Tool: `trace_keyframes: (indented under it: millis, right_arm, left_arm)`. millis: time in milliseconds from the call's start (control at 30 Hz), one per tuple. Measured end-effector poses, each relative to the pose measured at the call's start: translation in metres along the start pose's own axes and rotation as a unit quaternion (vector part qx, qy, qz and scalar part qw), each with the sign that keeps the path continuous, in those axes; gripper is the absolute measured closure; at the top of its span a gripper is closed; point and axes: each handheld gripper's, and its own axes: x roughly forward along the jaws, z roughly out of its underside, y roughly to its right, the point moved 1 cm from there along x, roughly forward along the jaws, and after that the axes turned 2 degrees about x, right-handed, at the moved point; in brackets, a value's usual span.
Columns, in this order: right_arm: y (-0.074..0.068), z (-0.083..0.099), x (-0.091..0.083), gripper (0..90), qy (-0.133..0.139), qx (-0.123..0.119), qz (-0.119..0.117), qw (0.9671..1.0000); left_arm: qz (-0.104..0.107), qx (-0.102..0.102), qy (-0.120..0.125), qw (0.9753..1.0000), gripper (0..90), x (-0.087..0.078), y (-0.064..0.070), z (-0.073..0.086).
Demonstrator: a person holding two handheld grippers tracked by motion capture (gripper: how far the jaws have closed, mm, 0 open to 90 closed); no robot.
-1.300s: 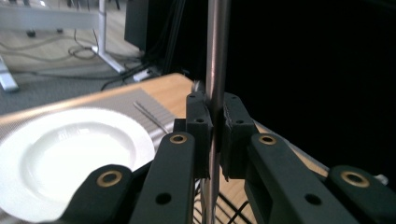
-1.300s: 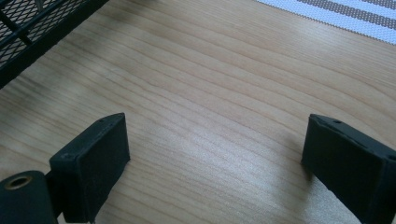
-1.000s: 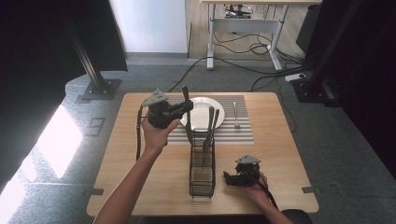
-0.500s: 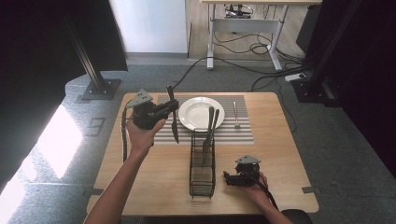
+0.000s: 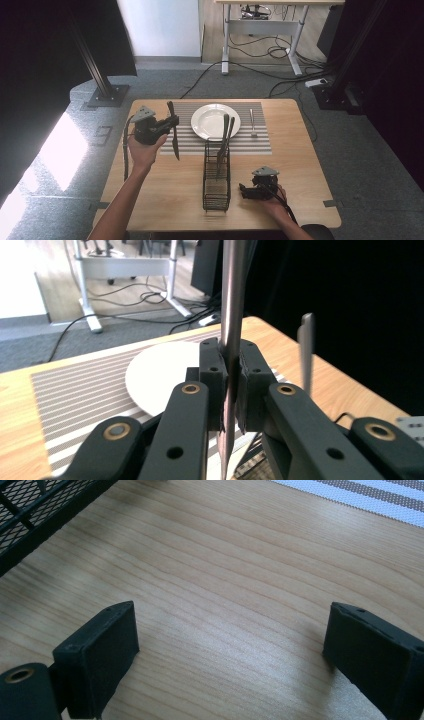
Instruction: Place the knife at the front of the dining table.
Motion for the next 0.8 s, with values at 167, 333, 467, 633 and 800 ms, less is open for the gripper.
trace_keyframes:
  millis: [167,333,467,633,800]
  right_arm:
    - [0.0,0.0,0.0,7.5,0.0,0.0,-0.001,1.0]
    - [0.0,0.0,0.0,7.5,0.002,0.0,0.0,1.0]
    - [-0.001,0.0,0.0,7.8,0.001,0.0,0.001,1.0]
    - [-0.001,0.0,0.0,7.7,0.001,0.0,0.0,1.0]
    - [-0.001,0.0,0.0,7.8,0.002,0.001,0.001,1.0]
  left_arm:
    - [-0.016,-0.007,-0.009,0.9998,83.5,0.001,-0.012,0.006]
    - [-0.039,-0.001,-0.04,0.9984,83.5,0.009,-0.02,0.014]
    - [-0.049,-0.002,-0.057,0.9971,83.5,0.017,-0.026,0.022]
    - [-0.057,-0.009,-0.069,0.996,83.5,0.026,-0.033,0.031]
    - [-0.061,-0.011,-0.075,0.9953,83.5,0.032,-0.036,0.032]
